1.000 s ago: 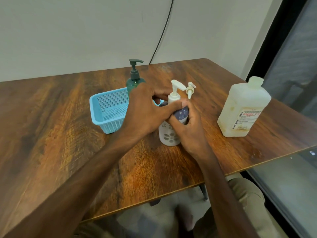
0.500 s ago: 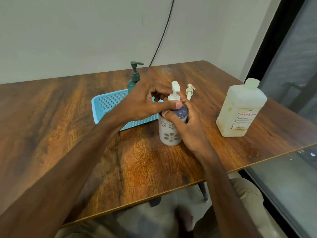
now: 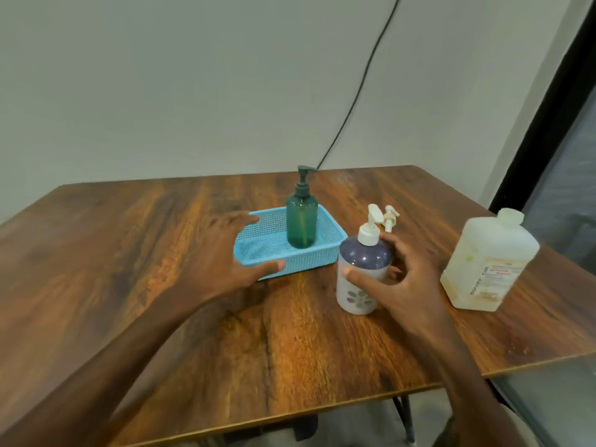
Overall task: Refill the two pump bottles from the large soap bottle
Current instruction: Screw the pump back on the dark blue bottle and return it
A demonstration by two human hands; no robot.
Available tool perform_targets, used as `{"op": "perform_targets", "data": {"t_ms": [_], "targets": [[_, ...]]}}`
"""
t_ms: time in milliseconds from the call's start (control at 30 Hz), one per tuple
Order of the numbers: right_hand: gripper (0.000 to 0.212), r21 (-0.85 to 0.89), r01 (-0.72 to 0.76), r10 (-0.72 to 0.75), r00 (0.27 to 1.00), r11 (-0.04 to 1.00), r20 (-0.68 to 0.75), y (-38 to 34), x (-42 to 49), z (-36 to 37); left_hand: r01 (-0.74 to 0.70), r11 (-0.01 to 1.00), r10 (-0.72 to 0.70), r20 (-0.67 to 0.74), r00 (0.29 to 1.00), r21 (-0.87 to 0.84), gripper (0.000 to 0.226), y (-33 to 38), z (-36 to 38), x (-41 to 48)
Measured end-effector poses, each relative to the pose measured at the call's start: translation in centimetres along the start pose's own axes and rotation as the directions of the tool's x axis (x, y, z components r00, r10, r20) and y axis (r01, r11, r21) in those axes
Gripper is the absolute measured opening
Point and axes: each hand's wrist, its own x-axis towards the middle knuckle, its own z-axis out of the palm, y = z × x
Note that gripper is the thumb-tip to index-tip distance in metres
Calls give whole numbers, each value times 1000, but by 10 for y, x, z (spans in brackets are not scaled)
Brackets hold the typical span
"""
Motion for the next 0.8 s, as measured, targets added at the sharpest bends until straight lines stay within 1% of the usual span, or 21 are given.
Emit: {"op": "perform_targets", "data": {"t_ms": [67, 100, 133, 200, 267, 333, 367, 400, 467, 533, 600, 667, 800], "targets": [[76, -88, 47, -48, 999, 995, -5, -9, 8, 5, 39, 996, -27, 141, 990, -81, 86, -14, -1, -3], [75, -111, 66, -66, 998, 992, -4, -15, 12, 7, 42, 994, -24, 165, 986, -101, 92, -21, 1, -2], [72, -127, 82, -84, 996, 989, -8, -21, 16, 10, 41, 993, -22, 169, 985, -109, 96, -26, 3, -3], [65, -123, 128, -131, 991, 984, -17, -39, 23, 15, 29, 992, -11, 147, 989, -122, 93, -34, 6, 1], [61, -63, 155, -157, 987, 986, -28, -58, 32, 21, 5, 992, 11, 122, 992, -127, 87, -40, 4, 7], [59, -4, 177, -177, 983, 984, -42, -73, 45, 31, 14, 991, 4, 131, 991, -135, 81, -44, 2, 10], [60, 10, 191, -190, 981, 982, -44, -81, 54, 39, 37, 987, -16, 135, 991, -154, 82, -50, 3, 12], [60, 7, 204, -204, 978, 979, -42, -87, 62, 47, 65, 983, -41, 138, 990, -174, 88, -52, 3, 12], [57, -39, 228, -229, 973, 973, -16, -98, 78, 66, 111, 975, -85, 141, 986, -191, 100, -58, 5, 12], [56, -87, 213, -210, 977, 973, 37, -101, 95, 89, 119, 970, -90, 146, 985, -210, 98, -58, 7, 10], [60, -122, 180, -173, 983, 976, 69, -93, 112, 113, 122, 968, -93, 139, 986, -217, 96, -57, 6, 9], [60, -162, 161, -149, 985, 973, 87, -77, 127, 134, 123, 966, -93, 139, 986, -228, 89, -59, 7, 7], [57, -194, 112, -84, 986, 975, 144, -52, 141, 161, 96, 966, -74, 101, 992, -241, 87, -60, 9, 5]]}}
